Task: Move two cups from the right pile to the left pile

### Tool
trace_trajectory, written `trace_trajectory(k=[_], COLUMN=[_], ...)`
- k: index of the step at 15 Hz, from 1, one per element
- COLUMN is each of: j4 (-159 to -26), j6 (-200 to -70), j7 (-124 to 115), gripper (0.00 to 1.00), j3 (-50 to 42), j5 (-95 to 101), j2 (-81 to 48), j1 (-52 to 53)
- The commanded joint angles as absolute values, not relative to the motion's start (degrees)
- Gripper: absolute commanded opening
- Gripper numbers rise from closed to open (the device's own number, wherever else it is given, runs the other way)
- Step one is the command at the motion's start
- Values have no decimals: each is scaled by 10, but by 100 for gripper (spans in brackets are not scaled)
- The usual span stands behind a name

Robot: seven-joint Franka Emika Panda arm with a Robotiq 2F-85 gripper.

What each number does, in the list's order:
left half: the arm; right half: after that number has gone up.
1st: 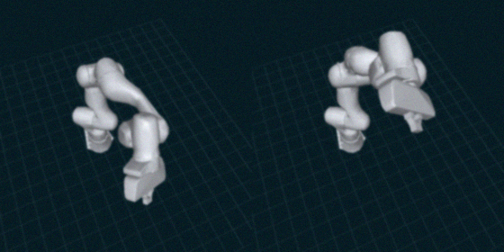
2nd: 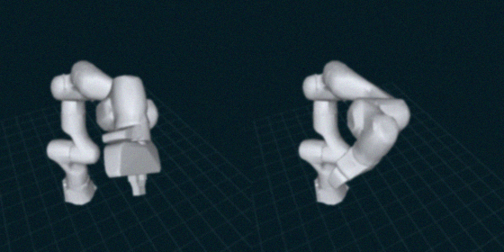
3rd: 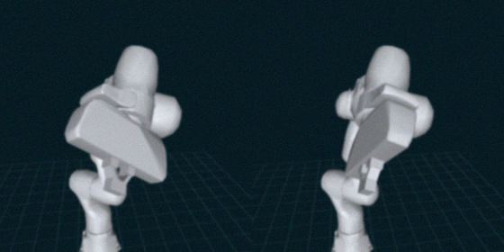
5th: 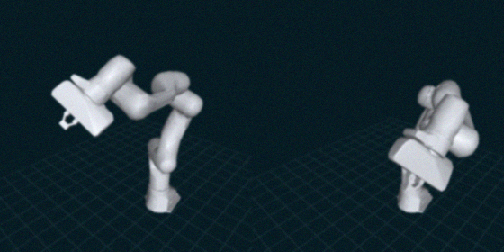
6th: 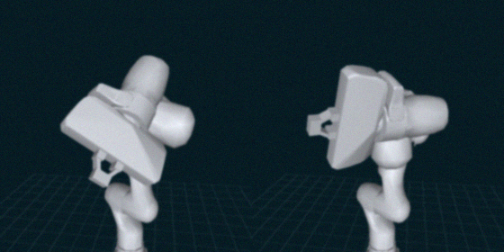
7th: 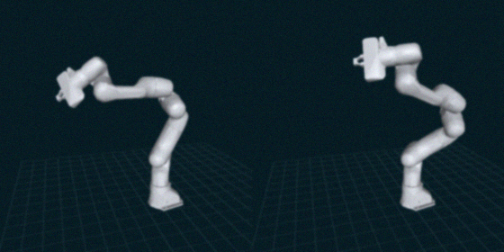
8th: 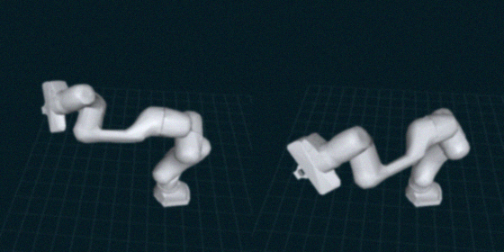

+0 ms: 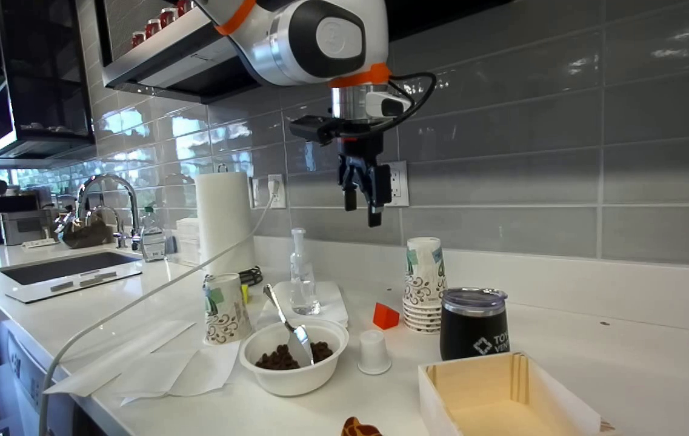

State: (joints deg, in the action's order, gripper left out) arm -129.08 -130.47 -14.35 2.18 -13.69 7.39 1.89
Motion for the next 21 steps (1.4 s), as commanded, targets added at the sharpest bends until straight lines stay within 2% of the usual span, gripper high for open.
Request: trace_trajectory(k=[1,9,21], j4=[-1234,-1173,-1157], j6=[-1333,-1342,-1358], j7=[-186,-311,-324], gripper=[100,100,99], j3=[21,2,-31], j5=[-122,-33,-45], j2=[18,-54,-98], j1=[10,3,3])
